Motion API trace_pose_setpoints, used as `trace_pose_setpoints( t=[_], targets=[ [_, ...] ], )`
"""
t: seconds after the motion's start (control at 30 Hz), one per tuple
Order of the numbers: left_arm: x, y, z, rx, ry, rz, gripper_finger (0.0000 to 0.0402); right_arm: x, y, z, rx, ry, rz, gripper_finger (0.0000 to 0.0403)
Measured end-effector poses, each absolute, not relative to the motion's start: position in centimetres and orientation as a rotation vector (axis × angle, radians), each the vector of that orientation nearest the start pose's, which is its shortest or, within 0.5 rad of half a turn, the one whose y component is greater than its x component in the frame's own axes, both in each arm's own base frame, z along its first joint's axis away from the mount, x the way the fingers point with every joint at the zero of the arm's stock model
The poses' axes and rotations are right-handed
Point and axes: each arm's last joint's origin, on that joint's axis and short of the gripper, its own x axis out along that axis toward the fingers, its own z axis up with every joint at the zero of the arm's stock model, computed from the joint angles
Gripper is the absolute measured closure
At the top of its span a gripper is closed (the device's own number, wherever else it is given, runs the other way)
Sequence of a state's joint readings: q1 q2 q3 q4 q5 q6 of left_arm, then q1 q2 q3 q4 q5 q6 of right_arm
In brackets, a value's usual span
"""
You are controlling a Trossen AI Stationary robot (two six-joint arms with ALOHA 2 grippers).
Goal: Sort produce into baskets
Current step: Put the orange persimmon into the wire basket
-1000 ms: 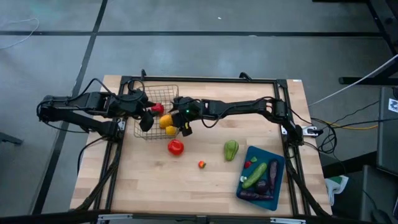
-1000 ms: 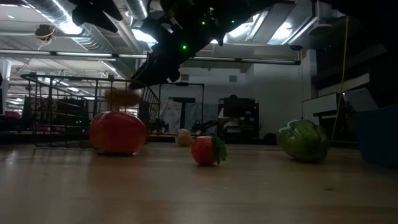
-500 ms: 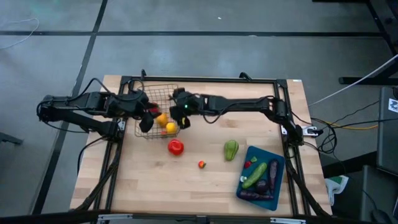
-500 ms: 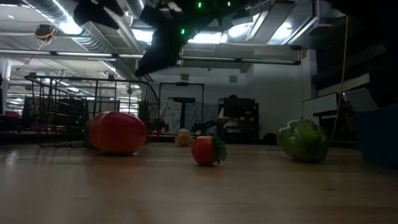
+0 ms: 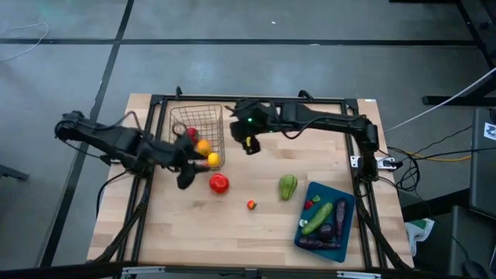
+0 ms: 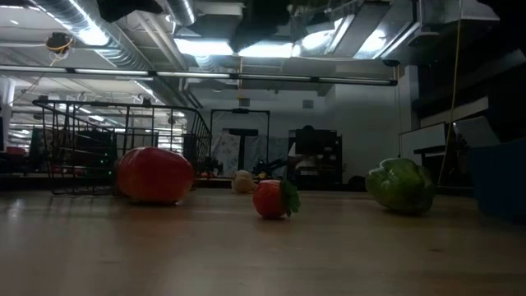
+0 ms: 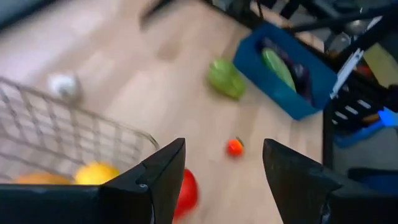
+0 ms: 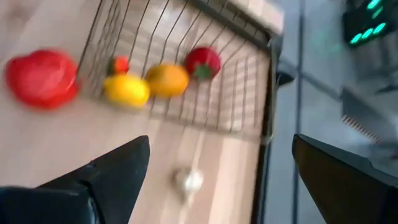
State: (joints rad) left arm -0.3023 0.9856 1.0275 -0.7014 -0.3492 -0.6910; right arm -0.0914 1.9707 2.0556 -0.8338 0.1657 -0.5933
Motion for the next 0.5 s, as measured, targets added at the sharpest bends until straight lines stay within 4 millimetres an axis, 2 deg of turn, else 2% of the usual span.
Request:
trace_pose_setpoints(
  t=[0.13,0.3,0.5],
  targets=[
    [19.9,-6.8,32.1,-0.544,0.648,0.261,0.0192,40.8,-4.2,37.0,-0.548,0.895,0.000,0.0015],
    [21.0,-8.8,30.5,-0.564,0.727,0.257,0.0192,39.4,-4.2,38.0,-0.549,0.924,-0.009,0.0015],
    [22.0,-9.6,29.1,-0.691,0.765,0.344,0.0192,38.1,-4.2,38.6,-0.553,0.978,-0.052,0.0015]
  ],
)
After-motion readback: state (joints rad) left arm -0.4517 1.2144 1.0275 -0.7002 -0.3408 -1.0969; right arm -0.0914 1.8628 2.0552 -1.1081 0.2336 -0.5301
